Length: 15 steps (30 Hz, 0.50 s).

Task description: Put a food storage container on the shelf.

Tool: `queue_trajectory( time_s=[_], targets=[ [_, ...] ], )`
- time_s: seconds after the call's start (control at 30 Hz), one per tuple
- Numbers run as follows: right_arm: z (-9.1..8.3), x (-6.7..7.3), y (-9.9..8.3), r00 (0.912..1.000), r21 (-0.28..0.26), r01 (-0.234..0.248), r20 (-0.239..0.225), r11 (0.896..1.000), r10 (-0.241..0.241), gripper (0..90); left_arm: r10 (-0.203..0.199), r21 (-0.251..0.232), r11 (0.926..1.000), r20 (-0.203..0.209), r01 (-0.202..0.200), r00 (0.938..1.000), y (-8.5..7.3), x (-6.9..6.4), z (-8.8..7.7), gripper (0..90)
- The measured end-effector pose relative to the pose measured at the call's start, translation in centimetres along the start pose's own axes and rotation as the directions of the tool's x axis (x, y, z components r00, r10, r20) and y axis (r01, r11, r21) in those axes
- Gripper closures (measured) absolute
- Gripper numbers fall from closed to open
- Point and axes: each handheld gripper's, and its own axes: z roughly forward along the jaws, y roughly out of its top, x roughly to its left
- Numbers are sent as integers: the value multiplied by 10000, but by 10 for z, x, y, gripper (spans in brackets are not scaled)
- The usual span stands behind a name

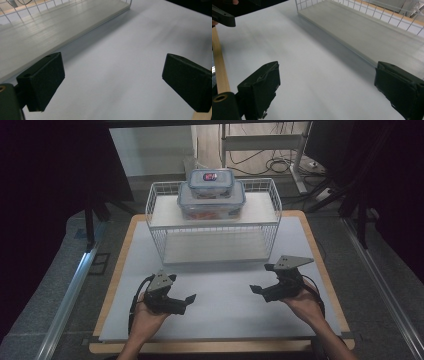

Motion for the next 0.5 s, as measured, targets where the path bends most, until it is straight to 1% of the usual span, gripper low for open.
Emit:
queue_trajectory(
  time_s=[0.2,0.43,0.5],
  targets=[
    [-2,-3,-17,9997,118,-141,198,9998,139,63,-26,124,9999,-176,29,9998,-12,0,-2,35],
    [-6,-5,-36,9988,297,-109,485,9995,95,56,-86,346,9994,-290,96,9995,-26,0,-3,30],
    [-6,-5,-41,9983,366,-9,589,9993,-12,55,-93,450,9989,-310,107,9995,-31,0,-3,28]
  ],
)
